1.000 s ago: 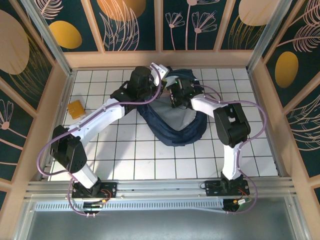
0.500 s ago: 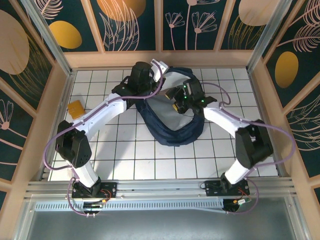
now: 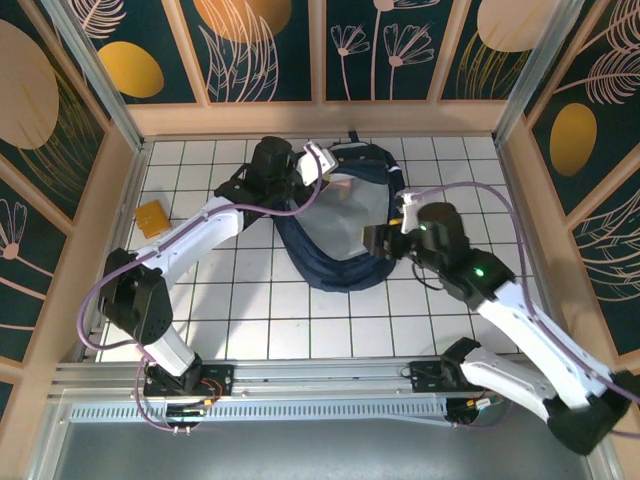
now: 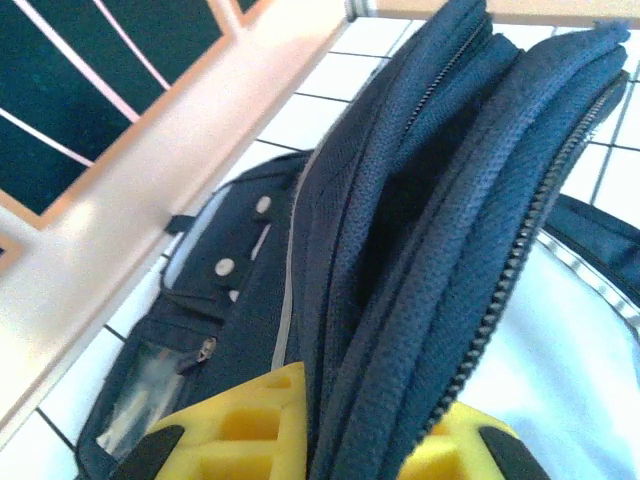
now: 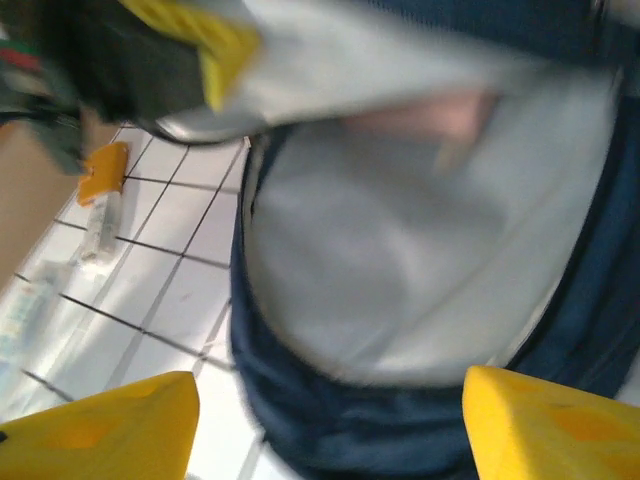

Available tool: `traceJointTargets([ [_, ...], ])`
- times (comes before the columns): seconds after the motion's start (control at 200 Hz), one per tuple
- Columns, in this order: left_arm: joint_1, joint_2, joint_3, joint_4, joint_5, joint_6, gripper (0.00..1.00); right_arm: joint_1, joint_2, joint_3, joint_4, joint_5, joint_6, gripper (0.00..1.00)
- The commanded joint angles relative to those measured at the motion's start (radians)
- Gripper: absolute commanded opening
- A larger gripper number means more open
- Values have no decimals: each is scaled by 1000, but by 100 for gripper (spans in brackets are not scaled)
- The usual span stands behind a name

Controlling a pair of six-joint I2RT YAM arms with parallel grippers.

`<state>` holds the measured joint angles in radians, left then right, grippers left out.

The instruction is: Pack the student bag

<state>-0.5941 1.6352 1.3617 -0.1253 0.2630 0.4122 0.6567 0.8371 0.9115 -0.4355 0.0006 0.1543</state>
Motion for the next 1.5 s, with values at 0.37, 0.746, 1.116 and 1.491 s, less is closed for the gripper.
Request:
traceJointTargets([
  [0.37, 2, -156, -149, 72, 195, 108, 2, -66, 266, -51, 564, -11, -1141, 89],
  [0.746, 2, -145, -194, 46, 134, 193, 1, -104, 326, 99, 221, -316, -1286, 87],
  [1.116, 2, -119, -147, 25, 183, 245, 6, -172, 482, 157, 340, -235, -1186, 64],
  [1.491, 2, -495, -214, -161, -355, -576, 99, -152, 444, 138, 376, -242, -1106, 0],
])
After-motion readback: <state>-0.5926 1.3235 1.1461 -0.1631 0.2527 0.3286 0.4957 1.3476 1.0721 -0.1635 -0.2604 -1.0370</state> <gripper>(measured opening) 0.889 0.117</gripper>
